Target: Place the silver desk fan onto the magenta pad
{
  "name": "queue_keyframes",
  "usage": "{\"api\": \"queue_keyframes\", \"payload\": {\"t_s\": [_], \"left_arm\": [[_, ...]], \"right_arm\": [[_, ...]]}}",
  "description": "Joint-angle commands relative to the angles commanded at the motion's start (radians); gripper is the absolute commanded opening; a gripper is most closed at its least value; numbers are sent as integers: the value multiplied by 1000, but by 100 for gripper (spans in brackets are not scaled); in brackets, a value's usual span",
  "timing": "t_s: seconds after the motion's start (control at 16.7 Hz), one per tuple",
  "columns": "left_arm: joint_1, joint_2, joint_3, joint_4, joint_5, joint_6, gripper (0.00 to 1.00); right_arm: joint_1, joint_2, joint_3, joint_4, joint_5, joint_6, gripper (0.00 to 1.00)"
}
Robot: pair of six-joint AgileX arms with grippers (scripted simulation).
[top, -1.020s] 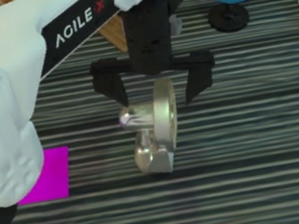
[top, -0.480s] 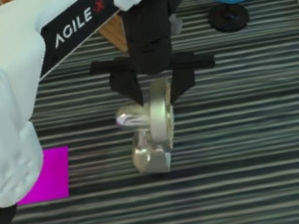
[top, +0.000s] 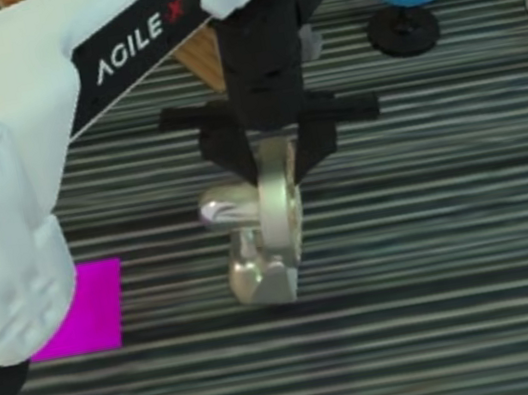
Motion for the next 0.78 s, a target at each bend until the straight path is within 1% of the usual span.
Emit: {"api": "queue_keyframes", "payload": {"t_s": [0.42,0.54,0.78], "left_arm": [[1,7,17,-17,0,1,0],[5,26,76,-67,0,-1,0],[14,68,278,-200,1,-1,0]], "right_arm": [[0,0,0,0,0,0,100],[0,0,0,0,0,0,100],[0,0,0,0,0,0,100]]}}
